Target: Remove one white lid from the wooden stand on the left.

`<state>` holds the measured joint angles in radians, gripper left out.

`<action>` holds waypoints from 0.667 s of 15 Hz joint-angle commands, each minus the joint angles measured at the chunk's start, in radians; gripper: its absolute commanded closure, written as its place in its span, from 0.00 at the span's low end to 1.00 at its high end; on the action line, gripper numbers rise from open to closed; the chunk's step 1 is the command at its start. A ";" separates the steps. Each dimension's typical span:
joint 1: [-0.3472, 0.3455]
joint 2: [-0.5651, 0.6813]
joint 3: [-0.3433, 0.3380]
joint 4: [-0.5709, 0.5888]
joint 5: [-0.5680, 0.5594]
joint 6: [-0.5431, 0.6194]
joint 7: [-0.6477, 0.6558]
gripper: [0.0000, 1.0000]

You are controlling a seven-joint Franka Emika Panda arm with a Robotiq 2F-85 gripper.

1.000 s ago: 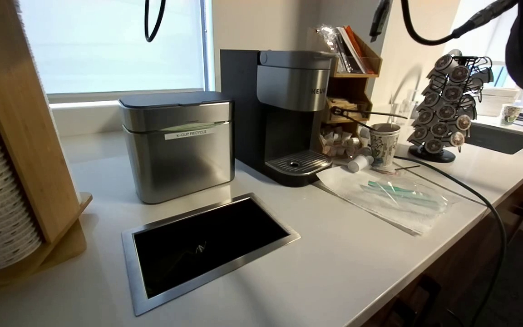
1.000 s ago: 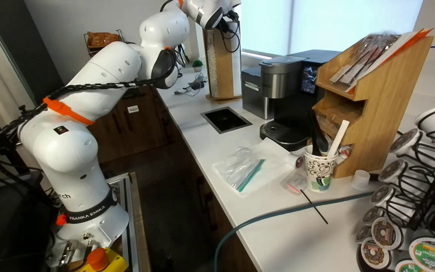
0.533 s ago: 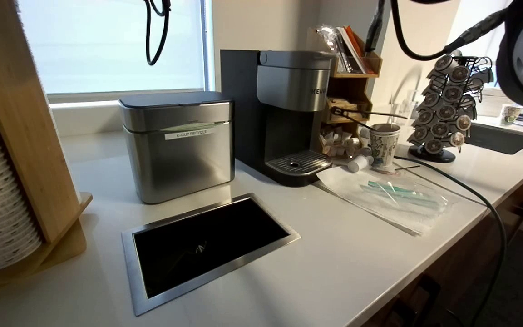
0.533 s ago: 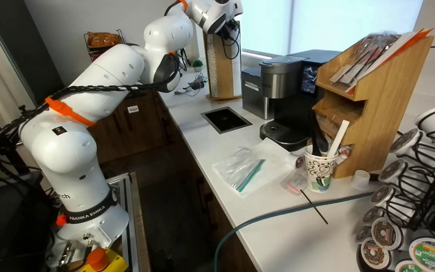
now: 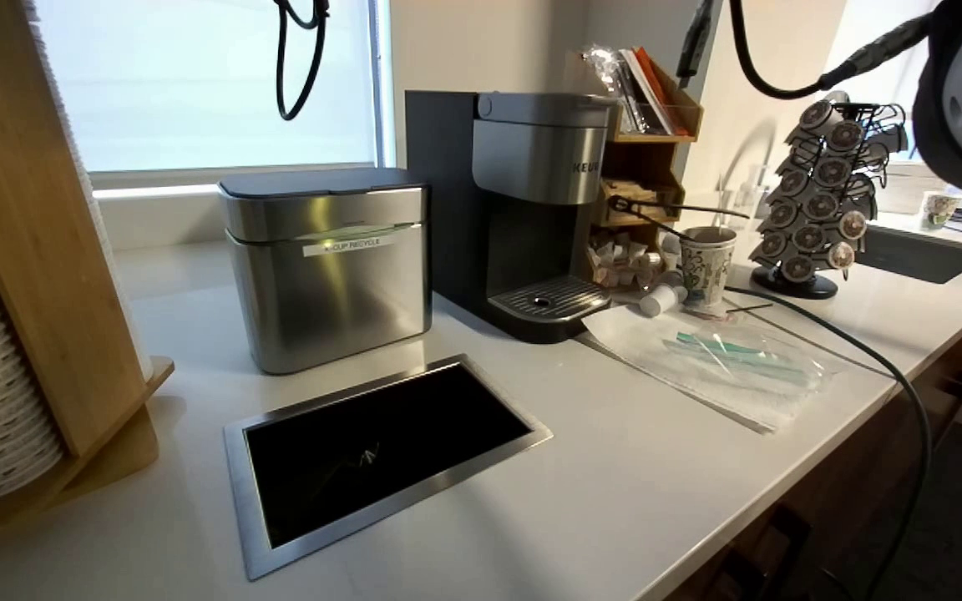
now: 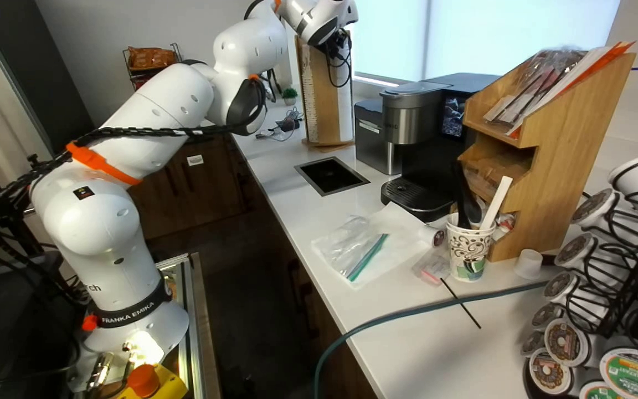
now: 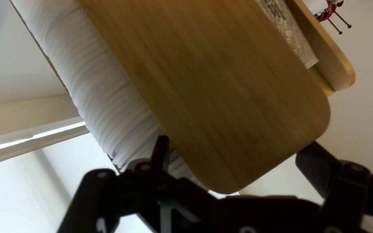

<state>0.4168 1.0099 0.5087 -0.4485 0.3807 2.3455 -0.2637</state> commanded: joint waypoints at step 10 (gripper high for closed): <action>0.021 -0.060 -0.113 -0.048 -0.041 -0.207 0.211 0.00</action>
<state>0.4329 0.9718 0.4330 -0.4535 0.3665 2.2476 -0.1141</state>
